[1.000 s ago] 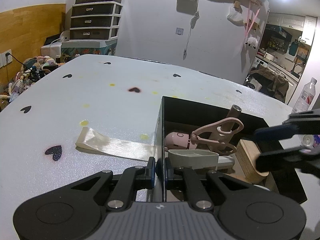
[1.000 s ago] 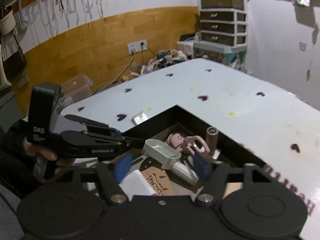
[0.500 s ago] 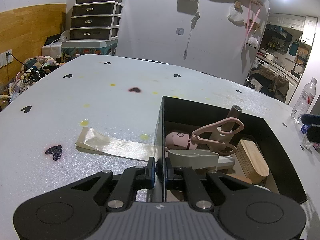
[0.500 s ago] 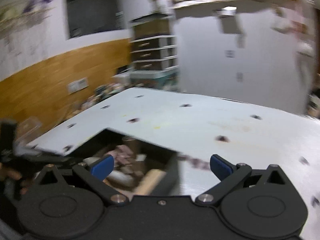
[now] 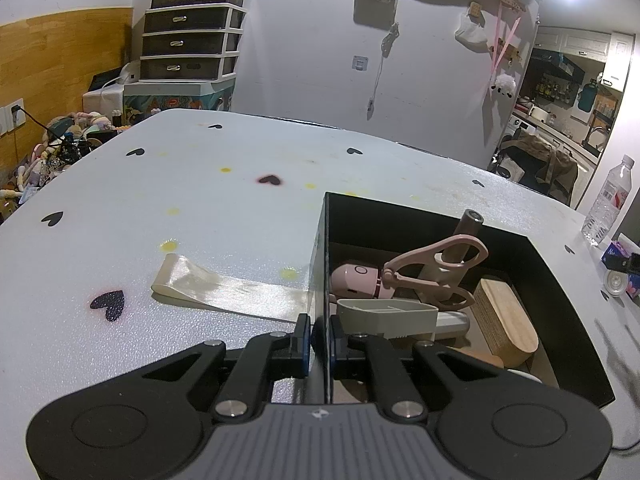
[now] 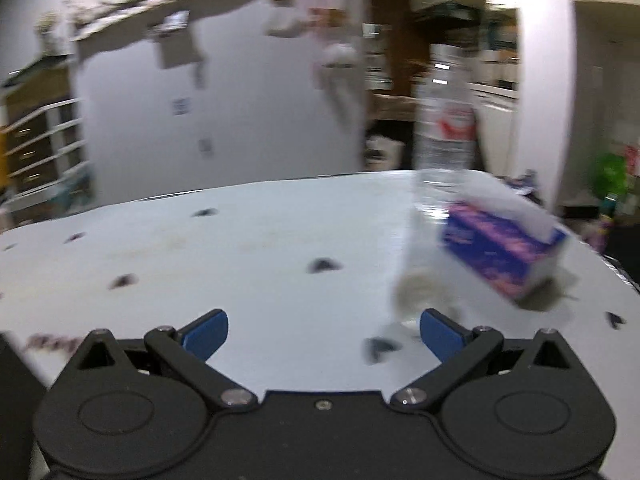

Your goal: Organize rigid objects

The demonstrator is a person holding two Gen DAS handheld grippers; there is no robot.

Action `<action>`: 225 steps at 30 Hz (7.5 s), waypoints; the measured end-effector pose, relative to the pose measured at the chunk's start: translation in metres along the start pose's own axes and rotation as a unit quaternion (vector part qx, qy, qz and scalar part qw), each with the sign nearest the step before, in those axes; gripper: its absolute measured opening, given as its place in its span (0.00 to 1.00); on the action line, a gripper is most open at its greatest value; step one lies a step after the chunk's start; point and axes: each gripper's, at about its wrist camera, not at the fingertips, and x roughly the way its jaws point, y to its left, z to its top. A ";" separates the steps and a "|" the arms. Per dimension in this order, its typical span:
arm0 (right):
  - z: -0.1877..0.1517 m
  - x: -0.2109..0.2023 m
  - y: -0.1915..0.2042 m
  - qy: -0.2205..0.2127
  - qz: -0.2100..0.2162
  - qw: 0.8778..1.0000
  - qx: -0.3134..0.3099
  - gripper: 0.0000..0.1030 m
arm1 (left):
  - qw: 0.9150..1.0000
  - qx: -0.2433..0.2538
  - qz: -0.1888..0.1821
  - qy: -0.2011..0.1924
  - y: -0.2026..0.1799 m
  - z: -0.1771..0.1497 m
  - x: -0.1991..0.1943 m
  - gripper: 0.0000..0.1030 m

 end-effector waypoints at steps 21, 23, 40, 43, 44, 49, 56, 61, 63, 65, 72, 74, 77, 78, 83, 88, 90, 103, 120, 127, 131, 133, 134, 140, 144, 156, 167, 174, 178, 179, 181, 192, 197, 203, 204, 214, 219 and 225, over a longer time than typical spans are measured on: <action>0.003 0.079 -0.040 0.035 -0.113 0.991 0.056 0.53 | 1.000 -0.002 0.004 0.004 -0.001 0.000 0.001 0.09; 0.003 0.079 -0.042 0.033 -0.112 0.992 0.056 0.53 | 1.000 -0.002 0.004 0.003 -0.001 0.000 0.001 0.09; 0.017 -0.008 0.016 -0.005 0.104 0.994 0.020 0.53 | 1.000 -0.003 0.004 0.004 -0.001 0.000 0.001 0.08; 0.022 -0.032 0.041 -0.010 0.179 0.984 -0.002 0.53 | 1.000 -0.004 0.005 0.003 0.000 0.000 0.002 0.08; 0.023 -0.040 0.050 -0.013 0.207 0.978 -0.011 0.53 | 1.000 -0.004 0.005 0.003 0.000 0.000 0.002 0.08; 0.026 -0.071 0.096 0.004 0.333 0.941 -0.052 0.53 | 1.000 -0.005 0.005 0.003 0.001 -0.001 0.001 0.08; 0.011 -0.083 0.164 0.115 0.431 0.886 -0.126 0.53 | 1.000 -0.005 0.004 0.003 0.001 -0.001 0.002 0.08; -0.004 -0.078 0.195 0.188 0.442 0.863 -0.154 0.53 | 1.000 -0.005 0.005 0.003 0.001 -0.001 0.002 0.09; -0.010 -0.074 0.204 0.209 0.435 0.860 -0.167 0.54 | 1.000 -0.005 0.005 0.003 0.001 -0.001 0.002 0.09; -0.015 -0.071 0.210 0.221 0.419 0.862 -0.180 0.55 | 1.000 -0.005 0.005 0.003 0.001 -0.001 0.002 0.09; -0.011 -0.074 0.212 0.205 0.410 0.866 -0.198 0.67 | 1.000 -0.006 0.000 0.001 -0.001 0.000 0.002 0.09; -0.007 -0.075 0.209 0.196 0.410 0.869 -0.197 0.55 | 1.000 -0.006 0.000 0.001 -0.001 0.000 0.002 0.09; -0.002 -0.073 0.209 0.189 0.396 0.876 -0.201 0.32 | 1.000 -0.007 0.000 0.001 -0.001 0.000 0.002 0.09; -0.002 -0.071 0.210 0.188 0.388 0.878 -0.207 0.28 | 1.000 -0.007 0.000 0.001 -0.001 0.000 0.002 0.09; -0.015 -0.064 0.216 0.201 0.375 0.876 -0.227 0.21 | 1.000 -0.007 0.000 0.001 -0.001 0.000 0.002 0.09; -0.021 -0.069 0.226 0.200 0.396 0.866 -0.232 0.21 | 1.000 -0.007 0.000 0.001 -0.001 0.000 0.002 0.09; -0.021 -0.070 0.229 0.199 0.399 0.864 -0.233 0.21 | 1.000 -0.007 0.000 0.001 0.000 0.000 0.002 0.09; -0.003 -0.102 0.190 0.111 0.386 0.899 -0.174 0.93 | 1.000 -0.007 0.000 0.001 -0.001 0.000 0.002 0.09; -0.025 -0.137 0.158 0.051 0.310 0.944 -0.104 1.00 | 1.000 0.002 0.000 -0.001 -0.001 -0.002 0.002 0.10; -0.028 -0.148 0.152 0.027 0.287 0.953 -0.091 1.00 | 1.000 -0.003 0.017 -0.023 0.000 0.002 -0.012 0.38; -0.034 -0.156 0.148 0.012 0.276 0.957 -0.091 1.00 | 0.998 -0.006 0.021 -0.053 -0.001 0.006 -0.037 0.60; -0.038 -0.163 0.144 0.004 0.275 0.957 -0.089 1.00 | 0.997 -0.006 0.021 -0.070 -0.003 0.006 -0.050 0.75; -0.040 -0.166 0.141 0.000 0.274 0.958 -0.088 1.00 | 0.997 -0.007 0.020 -0.077 -0.004 0.005 -0.057 0.77; -0.052 -0.190 0.127 -0.031 0.264 0.960 -0.090 1.00 | 0.992 0.003 0.021 -0.123 -0.020 -0.006 -0.097 0.90; -0.062 -0.208 0.113 -0.054 0.262 0.960 -0.087 1.00 | 0.990 0.013 0.025 -0.140 -0.033 -0.020 -0.117 0.92; -0.089 -0.241 0.078 -0.093 0.228 0.965 -0.086 1.00 | 0.981 0.036 0.044 -0.185 -0.061 -0.065 -0.157 1.00; -0.106 -0.265 0.063 -0.114 0.203 0.969 -0.076 1.00 | 0.977 0.049 0.043 -0.203 -0.074 -0.090 -0.181 1.00; -0.110 -0.275 0.058 -0.128 0.192 0.970 -0.076 1.00 | 0.974 0.057 0.048 -0.213 -0.079 -0.100 -0.188 1.00; -0.113 -0.280 0.057 -0.133 0.188 0.970 -0.078 1.00 | 0.974 0.058 0.044 -0.215 -0.082 -0.104 -0.190 1.00; -0.114 -0.281 0.057 -0.134 0.187 0.970 -0.078 1.00 | 0.974 0.058 0.043 -0.216 -0.083 -0.105 -0.190 1.00; -0.115 -0.282 0.056 -0.135 0.184 0.970 -0.077 1.00 | 0.973 0.058 0.042 -0.217 -0.083 -0.105 -0.191 1.00; -0.117 -0.284 0.056 -0.134 0.183 0.971 -0.075 1.00 | 0.972 0.060 0.045 -0.222 -0.082 -0.107 -0.195 1.00; -0.117 -0.284 0.056 -0.134 0.182 0.971 -0.074 1.00 | 0.973 0.061 0.044 -0.219 -0.082 -0.107 -0.195 1.00; -0.117 -0.284 0.056 -0.133 0.182 0.971 -0.073 1.00 | 0.973 0.062 0.044 -0.219 -0.083 -0.106 -0.194 1.00; -0.117 -0.284 0.055 -0.134 0.182 0.971 -0.074 1.00 | 0.973 0.062 0.044 -0.219 -0.083 -0.106 -0.194 1.00; -0.117 -0.285 0.055 -0.133 0.181 0.972 -0.072 1.00 | 0.973 0.062 0.043 -0.219 -0.083 -0.106 -0.194 1.00; -0.117 -0.284 0.055 -0.132 0.181 0.972 -0.072 1.00 | 0.973 0.064 0.043 -0.219 -0.084 -0.107 -0.193 1.00; -0.117 -0.284 0.054 -0.132 0.181 0.972 -0.072 1.00 | 0.973 0.063 0.043 -0.219 -0.084 -0.107 -0.193 1.00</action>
